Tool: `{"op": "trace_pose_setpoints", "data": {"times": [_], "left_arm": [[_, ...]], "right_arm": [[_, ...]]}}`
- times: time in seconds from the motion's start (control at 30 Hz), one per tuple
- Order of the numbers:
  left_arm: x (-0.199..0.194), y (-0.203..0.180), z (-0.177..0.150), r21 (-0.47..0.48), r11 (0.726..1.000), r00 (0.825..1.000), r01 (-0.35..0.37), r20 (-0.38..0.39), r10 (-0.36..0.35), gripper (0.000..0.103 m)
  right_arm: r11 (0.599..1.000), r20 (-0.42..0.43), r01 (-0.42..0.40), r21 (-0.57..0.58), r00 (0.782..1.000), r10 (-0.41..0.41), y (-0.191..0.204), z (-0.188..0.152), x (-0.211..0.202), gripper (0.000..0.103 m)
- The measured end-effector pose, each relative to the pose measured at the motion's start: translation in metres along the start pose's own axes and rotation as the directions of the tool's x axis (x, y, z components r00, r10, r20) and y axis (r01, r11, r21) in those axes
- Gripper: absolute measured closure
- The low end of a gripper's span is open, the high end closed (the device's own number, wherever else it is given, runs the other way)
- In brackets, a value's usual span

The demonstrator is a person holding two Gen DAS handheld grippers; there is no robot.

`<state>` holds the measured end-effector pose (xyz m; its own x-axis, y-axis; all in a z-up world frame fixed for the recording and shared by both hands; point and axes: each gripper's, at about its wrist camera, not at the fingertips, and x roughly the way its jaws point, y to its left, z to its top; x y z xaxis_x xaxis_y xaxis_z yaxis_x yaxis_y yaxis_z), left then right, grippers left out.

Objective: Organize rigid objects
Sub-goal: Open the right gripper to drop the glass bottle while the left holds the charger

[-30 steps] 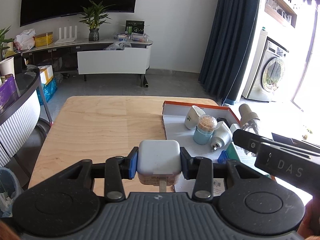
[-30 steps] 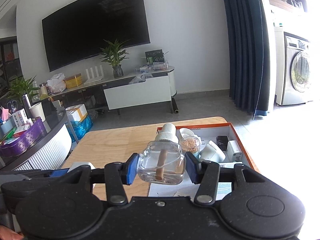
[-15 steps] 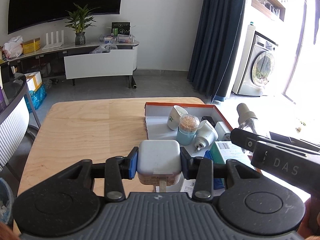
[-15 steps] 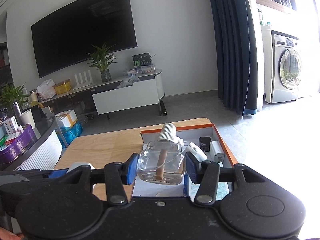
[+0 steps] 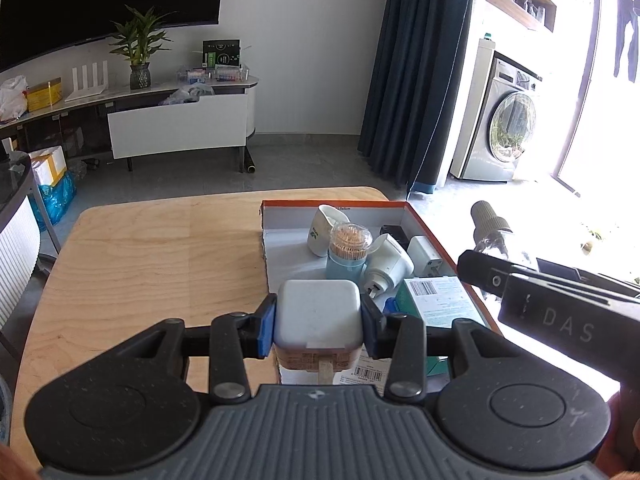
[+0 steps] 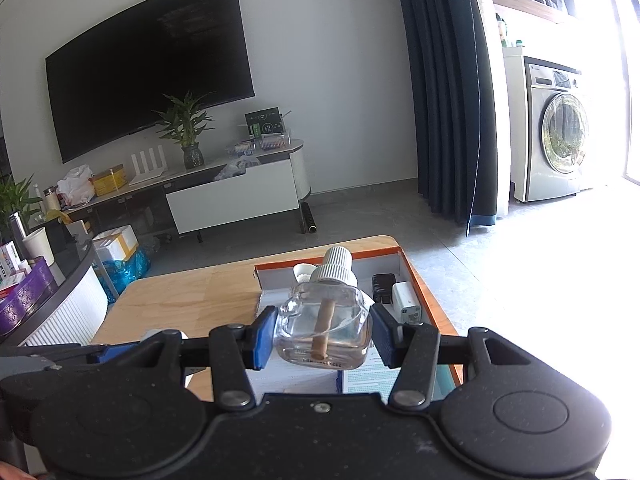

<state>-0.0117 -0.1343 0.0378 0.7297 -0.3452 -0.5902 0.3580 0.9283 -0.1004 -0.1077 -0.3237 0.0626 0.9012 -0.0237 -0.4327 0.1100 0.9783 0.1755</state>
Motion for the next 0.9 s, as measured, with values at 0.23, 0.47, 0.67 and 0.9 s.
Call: {"op": "trace_pose_setpoints", "data": {"times": [0.23, 0.47, 0.67, 0.9], "left_arm": [[0.008, -0.004, 0.001, 0.008, 1.0, 1.0, 0.015, -0.014, -0.015, 0.061], [0.015, -0.006, 0.001, 0.01, 1.0, 0.999, 0.027, -0.031, -0.027, 0.061], [0.02, -0.009, 0.003, 0.015, 0.999, 0.999, 0.036, -0.039, -0.035, 0.061], [0.028, -0.015, 0.003, 0.022, 0.999, 0.997, 0.048, -0.056, -0.047, 0.061]], "right_arm": [[1.0, -0.004, 0.016, 0.013, 1.0, -0.016, -0.007, 0.001, 0.005, 0.043], [0.999, -0.012, 0.029, 0.024, 1.0, -0.029, -0.013, -0.001, 0.01, 0.043], [0.999, -0.017, 0.038, 0.034, 0.999, -0.038, -0.019, -0.001, 0.013, 0.043], [0.998, -0.02, 0.044, 0.037, 0.999, -0.043, -0.022, 0.002, 0.021, 0.043]]}}
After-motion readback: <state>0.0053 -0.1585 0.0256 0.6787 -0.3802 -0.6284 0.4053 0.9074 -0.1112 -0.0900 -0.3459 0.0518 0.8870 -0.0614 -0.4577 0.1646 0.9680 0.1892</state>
